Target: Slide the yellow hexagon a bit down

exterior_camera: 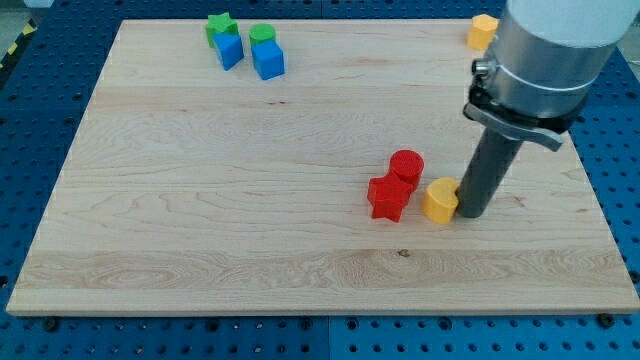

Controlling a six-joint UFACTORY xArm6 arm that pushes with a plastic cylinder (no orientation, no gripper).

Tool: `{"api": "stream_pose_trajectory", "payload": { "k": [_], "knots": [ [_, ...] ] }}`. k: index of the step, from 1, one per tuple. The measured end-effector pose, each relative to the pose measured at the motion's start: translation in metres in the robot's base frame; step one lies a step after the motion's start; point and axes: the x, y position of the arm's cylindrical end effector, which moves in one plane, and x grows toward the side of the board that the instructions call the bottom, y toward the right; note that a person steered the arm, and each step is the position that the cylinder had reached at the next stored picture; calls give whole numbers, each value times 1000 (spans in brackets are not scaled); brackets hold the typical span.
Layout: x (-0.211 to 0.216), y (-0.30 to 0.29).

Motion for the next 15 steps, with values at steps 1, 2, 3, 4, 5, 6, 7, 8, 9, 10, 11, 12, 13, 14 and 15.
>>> {"api": "stream_pose_trajectory", "payload": {
  "k": [1, 2, 3, 4, 5, 6, 7, 8, 9, 10, 11, 12, 13, 14, 15],
  "knots": [
    [0, -7],
    [-11, 64],
    [-63, 151],
    [-132, 198],
    [-187, 200],
    [-266, 198],
    [-330, 182],
    [-330, 174],
    [-329, 106],
    [-330, 55],
    [-329, 70],
    [-330, 81],
    [-330, 82],
    [-330, 82],
    [-328, 82]
  ]
}}
